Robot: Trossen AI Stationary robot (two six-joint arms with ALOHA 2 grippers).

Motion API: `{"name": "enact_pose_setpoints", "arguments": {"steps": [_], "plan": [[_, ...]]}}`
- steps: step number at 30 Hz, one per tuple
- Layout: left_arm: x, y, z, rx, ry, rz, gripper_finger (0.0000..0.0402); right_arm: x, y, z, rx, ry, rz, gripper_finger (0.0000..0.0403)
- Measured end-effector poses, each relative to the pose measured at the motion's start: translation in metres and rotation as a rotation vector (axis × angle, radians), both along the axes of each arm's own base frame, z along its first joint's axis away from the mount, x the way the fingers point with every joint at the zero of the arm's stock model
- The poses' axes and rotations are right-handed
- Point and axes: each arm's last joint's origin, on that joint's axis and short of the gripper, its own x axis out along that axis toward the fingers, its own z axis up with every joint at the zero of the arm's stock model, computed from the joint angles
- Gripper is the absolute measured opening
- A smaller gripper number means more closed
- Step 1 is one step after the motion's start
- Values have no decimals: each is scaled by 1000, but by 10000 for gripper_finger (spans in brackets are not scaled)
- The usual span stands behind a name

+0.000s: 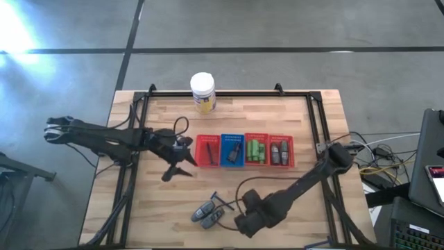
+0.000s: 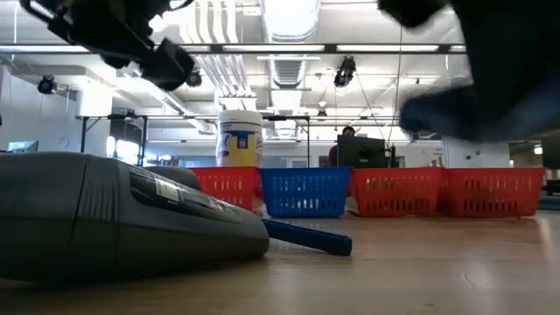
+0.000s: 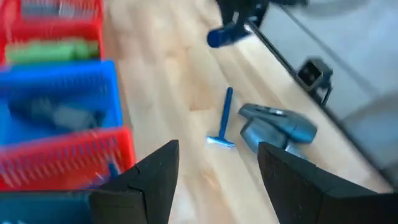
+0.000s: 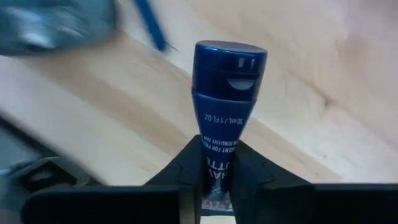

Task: Pick & Place Travel size toiletries
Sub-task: Put the blue shave cream into the blue bin

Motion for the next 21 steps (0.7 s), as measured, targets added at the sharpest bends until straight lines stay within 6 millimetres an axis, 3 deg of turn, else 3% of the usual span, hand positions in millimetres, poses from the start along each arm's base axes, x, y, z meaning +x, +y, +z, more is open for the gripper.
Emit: {"name": "enact_pose_setpoints", "arguments": {"steps": [6,9,14,21], "plan": [[8,-11,7,347,-298,-243,223,1,-22,56,31,-206,119,35],[19,-18,11,434,-426,-296,223,5,-35,73,70,-279,180,42],[52,-23,14,477,-458,-320,223,10,-54,88,108,-319,225,48],[94,-31,24,541,-474,-324,223,15,-64,88,157,-308,290,41]]}}
